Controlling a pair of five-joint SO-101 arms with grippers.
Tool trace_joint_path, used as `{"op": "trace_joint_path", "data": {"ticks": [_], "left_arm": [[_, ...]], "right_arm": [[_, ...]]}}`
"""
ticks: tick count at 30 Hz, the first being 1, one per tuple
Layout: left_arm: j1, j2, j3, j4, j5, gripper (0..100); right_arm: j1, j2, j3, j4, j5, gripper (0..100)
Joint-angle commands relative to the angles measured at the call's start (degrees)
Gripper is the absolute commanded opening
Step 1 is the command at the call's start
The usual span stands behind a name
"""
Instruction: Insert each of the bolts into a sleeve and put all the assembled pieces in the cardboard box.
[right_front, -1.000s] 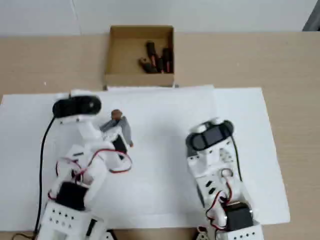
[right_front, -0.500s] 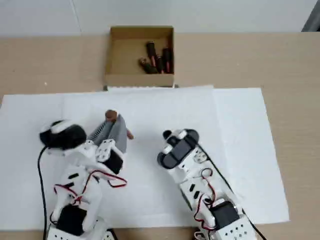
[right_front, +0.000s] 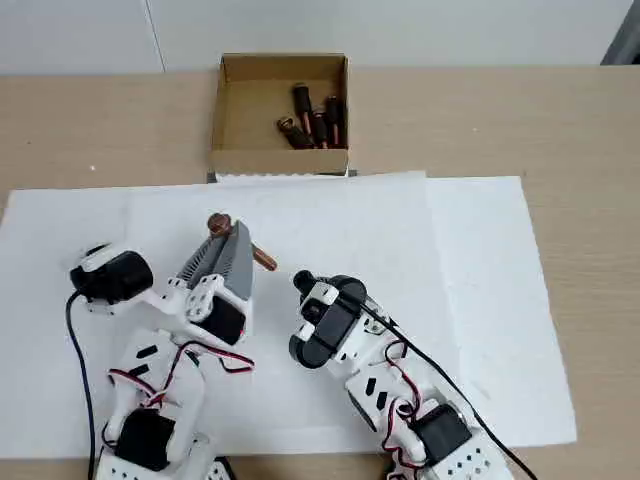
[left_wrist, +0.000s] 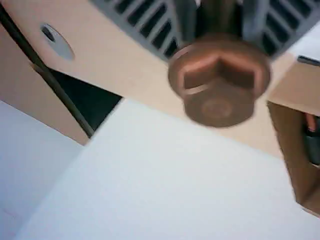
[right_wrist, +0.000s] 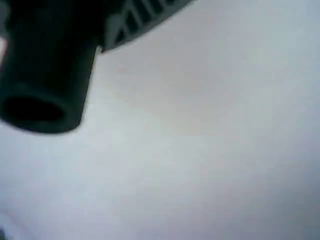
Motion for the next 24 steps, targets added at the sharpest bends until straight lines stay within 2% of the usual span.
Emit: {"op": "trace_joint_path", "data": {"ticks": [1, 8, 24], "left_arm": [[2.55, -1.32, -1.45, -1.76, 0.53, 1], [5.27, -1.32, -1.19, -1.76, 0.62, 1], [5.27, -1.32, 1.45, -1.93, 0.7, 1]], "right_arm": [[-0.66, -0.48, 0.88, -1.54, 1.05, 0.2], [-0.92, -0.48, 0.88, -1.63, 3.69, 0.2], [-2.15, -0.48, 0.88, -5.14, 3.87, 0.2]]}}
